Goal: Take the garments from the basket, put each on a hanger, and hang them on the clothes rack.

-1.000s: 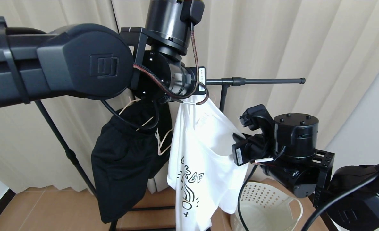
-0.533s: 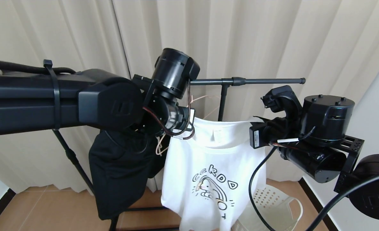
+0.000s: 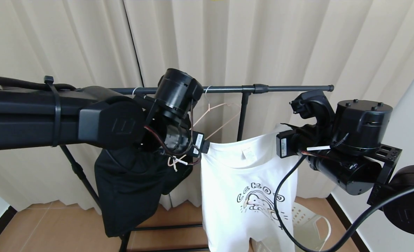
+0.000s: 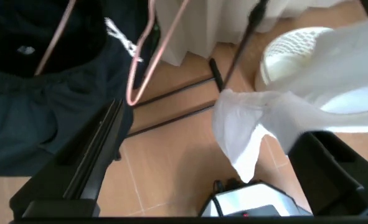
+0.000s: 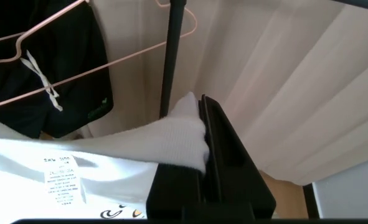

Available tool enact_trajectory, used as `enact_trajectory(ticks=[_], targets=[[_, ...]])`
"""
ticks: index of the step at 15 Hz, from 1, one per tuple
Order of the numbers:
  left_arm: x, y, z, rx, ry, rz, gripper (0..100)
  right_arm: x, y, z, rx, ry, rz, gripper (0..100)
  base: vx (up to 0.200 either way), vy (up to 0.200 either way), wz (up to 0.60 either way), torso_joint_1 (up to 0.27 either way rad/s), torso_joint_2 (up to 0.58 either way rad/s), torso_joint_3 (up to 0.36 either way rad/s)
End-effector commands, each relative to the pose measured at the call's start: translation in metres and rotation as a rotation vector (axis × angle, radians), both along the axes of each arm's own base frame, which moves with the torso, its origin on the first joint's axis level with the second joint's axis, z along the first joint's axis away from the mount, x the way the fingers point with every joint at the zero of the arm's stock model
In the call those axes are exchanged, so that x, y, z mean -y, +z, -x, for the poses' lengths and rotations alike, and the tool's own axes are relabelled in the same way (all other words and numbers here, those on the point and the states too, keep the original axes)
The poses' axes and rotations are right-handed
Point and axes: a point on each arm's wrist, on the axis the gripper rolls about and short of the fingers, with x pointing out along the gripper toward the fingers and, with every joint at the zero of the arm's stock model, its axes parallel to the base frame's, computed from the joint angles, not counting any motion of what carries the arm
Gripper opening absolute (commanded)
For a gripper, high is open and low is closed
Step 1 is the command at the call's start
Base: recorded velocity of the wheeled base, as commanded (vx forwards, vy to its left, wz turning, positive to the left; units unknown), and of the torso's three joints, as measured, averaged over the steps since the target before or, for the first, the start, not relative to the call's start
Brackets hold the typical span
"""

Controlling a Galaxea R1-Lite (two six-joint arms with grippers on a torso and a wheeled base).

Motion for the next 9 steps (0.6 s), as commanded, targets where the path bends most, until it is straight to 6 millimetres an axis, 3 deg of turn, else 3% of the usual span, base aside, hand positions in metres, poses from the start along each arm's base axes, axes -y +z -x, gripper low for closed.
enact_trajectory(ticks=[1,5,9], targets=[[-0.016,0.006,0.004,-0.007,-0.027,0.007,100,0.002,0.001,-0.003,0.003,-0.01,-0.002,0,0.0,0.0,0.0,0.0,0.0,0.0],[-0.05,0.005,0.008,-0.072,-0.209,0.019,100,0.004,0.001,-0.004,0.005,-0.017,-0.003,0,0.0,0.0,0.0,0.0,0.0,0.0],[-0.054,0.006,-0.004,-0.056,-0.289,0.095,100,0.004,0.001,-0.004,0.004,-0.016,0.0,0,0.0,0.0,0.0,0.0,0.0,0.0]])
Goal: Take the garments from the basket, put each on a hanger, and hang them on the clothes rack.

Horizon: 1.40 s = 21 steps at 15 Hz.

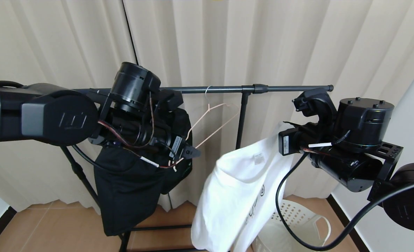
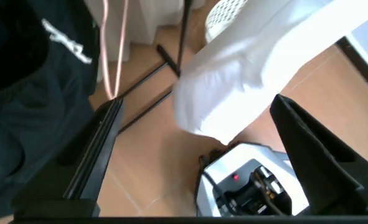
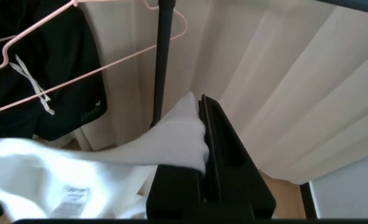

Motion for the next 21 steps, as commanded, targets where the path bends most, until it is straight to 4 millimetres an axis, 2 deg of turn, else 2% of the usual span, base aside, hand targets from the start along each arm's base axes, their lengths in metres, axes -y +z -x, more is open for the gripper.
enact_trajectory(ticks=[1,5,6,9,15,21], targets=[[0.001,-0.007,-0.011,0.02,0.009,0.001,100,0.0,0.0,0.0,-0.001,0.001,0.001,0,0.0,0.0,0.0,0.0,0.0,0.0],[0.005,-0.027,-0.042,0.089,0.037,-0.035,100,0.001,0.002,0.002,0.005,0.001,0.001,0,0.0,0.0,0.0,0.0,0.0,0.0],[0.01,-0.039,-0.058,0.114,0.072,-0.051,100,0.001,0.002,0.002,0.009,0.003,0.013,0,0.0,0.0,0.0,0.0,0.0,0.0],[0.018,-0.059,-0.087,0.162,0.129,-0.062,100,0.002,0.005,0.004,0.018,0.004,0.014,0,0.0,0.0,0.0,0.0,0.0,0.0],[0.03,-0.078,-0.119,0.197,0.169,-0.064,100,0.004,0.009,0.007,0.029,0.003,0.009,0,0.0,0.0,0.0,0.0,0.0,0.0],[0.038,-0.089,-0.134,0.199,0.19,-0.046,100,0.006,0.014,0.011,0.043,0.005,0.012,0,0.0,0.0,0.0,0.0,0.0,0.0]])
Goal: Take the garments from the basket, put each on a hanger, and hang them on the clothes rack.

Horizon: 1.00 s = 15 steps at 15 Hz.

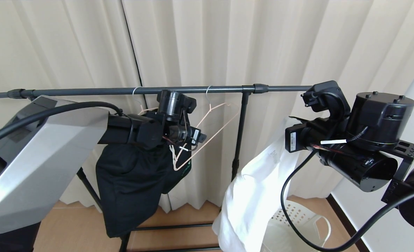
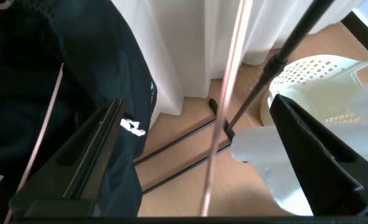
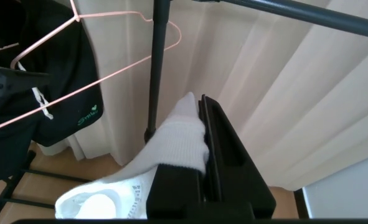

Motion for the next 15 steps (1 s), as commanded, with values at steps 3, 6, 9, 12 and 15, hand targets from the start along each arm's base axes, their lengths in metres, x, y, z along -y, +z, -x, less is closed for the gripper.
enact_trajectory(ticks=[3,6,9,12,15], targets=[[0.006,-0.017,-0.013,-0.021,0.023,0.027,100,0.0,0.0,0.0,-0.001,0.0,0.002,0,0.0,0.0,0.0,0.0,0.0,0.0],[0.003,-0.023,-0.016,-0.037,0.04,0.033,100,0.0,-0.003,-0.001,-0.008,0.0,0.006,0,0.0,0.0,0.0,0.0,0.0,0.0],[0.0,-0.023,-0.017,-0.037,0.056,0.038,0,-0.001,-0.004,-0.001,-0.012,0.0,0.01,0,0.0,0.0,0.0,0.0,0.0,0.0],[0.001,-0.019,-0.017,-0.029,0.061,0.056,0,-0.001,-0.004,-0.001,-0.012,0.0,0.008,0,0.0,0.0,0.0,0.0,0.0,0.0],[0.001,-0.018,-0.017,-0.024,0.07,0.052,0,-0.001,-0.004,-0.001,-0.01,0.0,0.009,0,0.0,0.0,0.0,0.0,0.0,0.0]])
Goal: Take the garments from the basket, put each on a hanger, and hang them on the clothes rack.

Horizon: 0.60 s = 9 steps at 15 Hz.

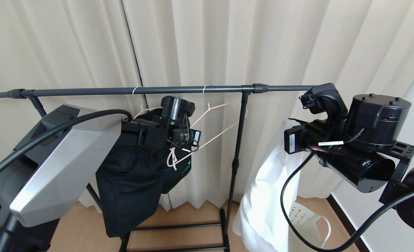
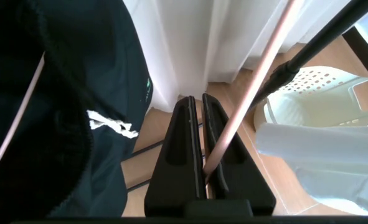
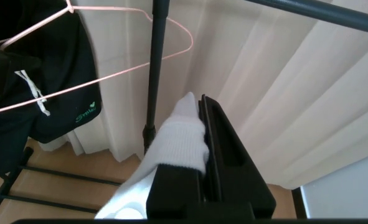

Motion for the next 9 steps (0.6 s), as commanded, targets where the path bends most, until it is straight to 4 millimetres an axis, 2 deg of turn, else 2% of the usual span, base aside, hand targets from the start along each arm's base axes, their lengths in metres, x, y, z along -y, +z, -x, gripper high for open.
enact_trajectory(ticks=[1,6,9], targets=[[0.001,0.002,0.001,0.007,0.004,-0.002,0,0.0,0.001,0.0,0.002,0.0,-0.002,0,0.0,0.0,0.0,0.0,0.0,0.0],[-0.003,0.023,0.012,0.03,0.011,0.018,0,0.0,0.002,0.001,0.005,0.0,-0.003,0,0.0,0.0,0.0,0.0,0.0,0.0],[-0.011,0.036,0.031,0.024,0.018,0.009,0,0.001,0.003,0.002,0.008,0.0,-0.005,0,0.0,0.0,0.0,0.0,0.0,0.0]])
